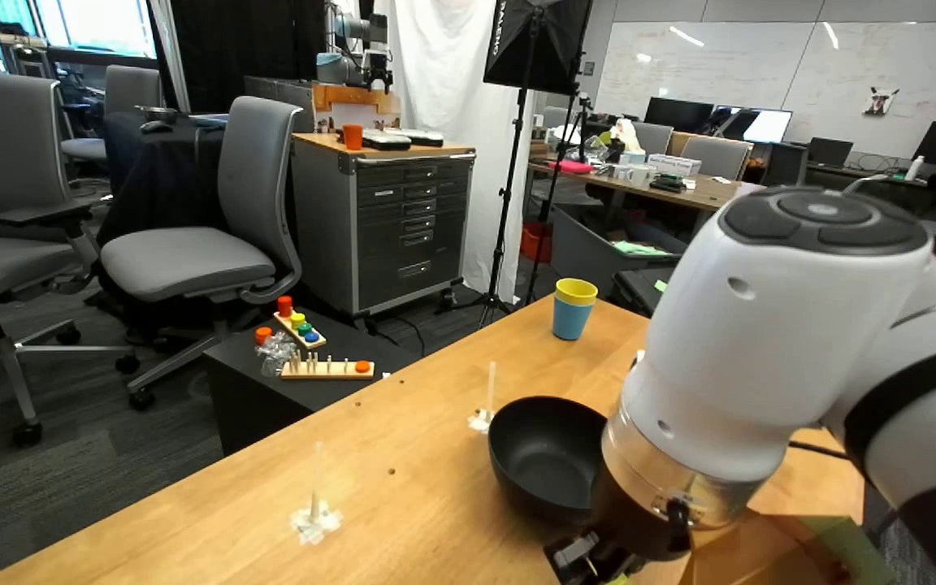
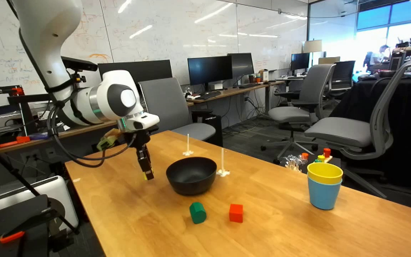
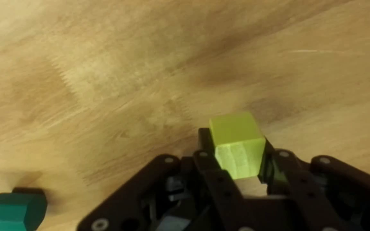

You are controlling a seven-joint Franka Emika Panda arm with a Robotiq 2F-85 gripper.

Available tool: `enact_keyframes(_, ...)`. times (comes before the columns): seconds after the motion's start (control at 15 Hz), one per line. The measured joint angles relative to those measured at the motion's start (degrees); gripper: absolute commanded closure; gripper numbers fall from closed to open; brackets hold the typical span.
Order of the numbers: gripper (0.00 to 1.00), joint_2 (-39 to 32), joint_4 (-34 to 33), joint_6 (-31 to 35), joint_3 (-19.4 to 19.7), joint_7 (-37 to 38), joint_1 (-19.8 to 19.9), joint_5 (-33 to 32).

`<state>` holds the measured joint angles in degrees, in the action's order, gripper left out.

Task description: Put the yellow, green and orange blocks inside the black bowl

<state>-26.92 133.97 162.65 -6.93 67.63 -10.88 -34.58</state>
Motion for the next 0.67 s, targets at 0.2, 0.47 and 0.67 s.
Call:
enact_keyframes(0.2,0.92,3.48,-0.43,-2.29,-0.83,-1.97,1.23,0.33)
enact_keyframes(0.47,0.92,5.45,-1.88,-4.40,-0.40,-2.55,1.75,0.33)
enact_keyframes(0.67,0.92,4.98,-3.22,-4.43,0.93,-2.54,2.00,0.32)
